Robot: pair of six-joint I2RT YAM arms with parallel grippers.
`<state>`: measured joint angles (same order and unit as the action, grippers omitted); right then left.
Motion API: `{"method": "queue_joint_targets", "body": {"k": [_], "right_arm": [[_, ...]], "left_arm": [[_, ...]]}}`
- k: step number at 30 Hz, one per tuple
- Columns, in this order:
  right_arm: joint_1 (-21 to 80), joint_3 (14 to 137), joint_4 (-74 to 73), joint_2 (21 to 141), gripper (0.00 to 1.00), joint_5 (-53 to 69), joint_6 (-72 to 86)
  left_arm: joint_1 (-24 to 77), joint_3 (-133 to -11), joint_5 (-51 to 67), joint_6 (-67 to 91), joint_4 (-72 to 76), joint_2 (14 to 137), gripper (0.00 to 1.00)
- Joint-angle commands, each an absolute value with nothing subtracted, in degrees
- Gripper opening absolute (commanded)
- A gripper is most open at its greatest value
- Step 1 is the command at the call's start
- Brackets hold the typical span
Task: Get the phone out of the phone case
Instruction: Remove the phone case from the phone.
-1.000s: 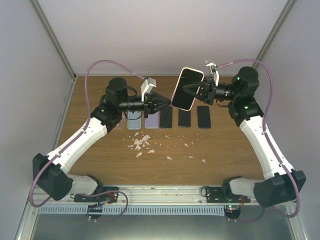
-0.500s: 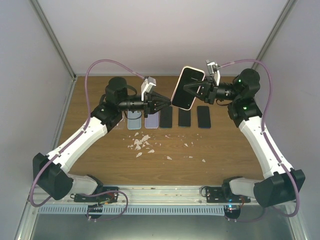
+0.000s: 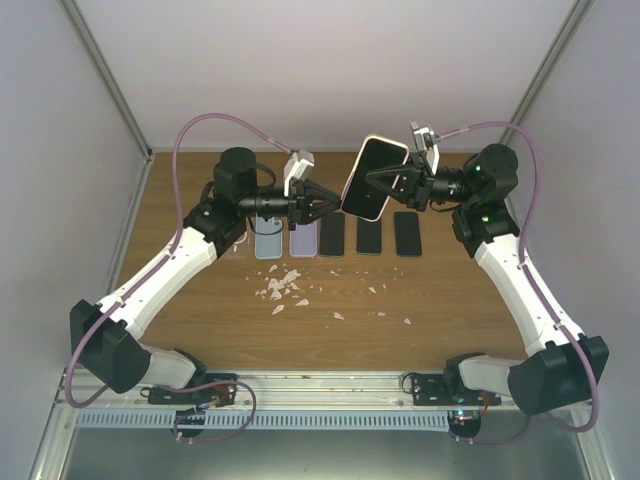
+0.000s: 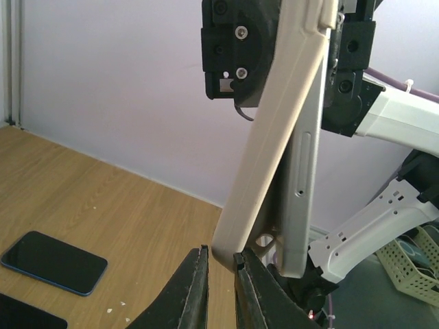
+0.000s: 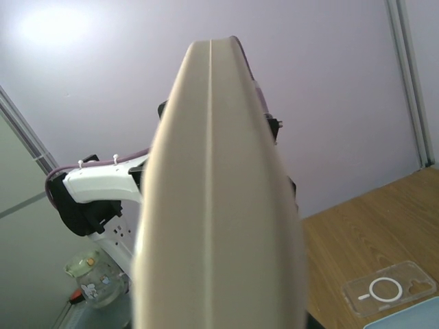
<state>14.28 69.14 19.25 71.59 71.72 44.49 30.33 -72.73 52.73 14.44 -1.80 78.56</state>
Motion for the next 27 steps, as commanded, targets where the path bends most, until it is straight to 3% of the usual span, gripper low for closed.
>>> {"method": "queue_joint_targets", "body": {"k": [1,17,27], "right_arm": [[21.07,68.10,20.87,69.22,0.00,83.78,49.21],[22.69,66.66,10.30,69.25,0.01,84.50,39.59],[21.76,68.23,6.55,70.32,0.01,83.24,35.87]], "left_arm": [[30.26,-76.92,47.57,14.15,4.46,81.85,0.12],[29.97,-80.18,61.93,18.86,14.23,82.47,0.13],[30.15,-78.86,61.31,17.70,12.32,80.18,0.16]]}}
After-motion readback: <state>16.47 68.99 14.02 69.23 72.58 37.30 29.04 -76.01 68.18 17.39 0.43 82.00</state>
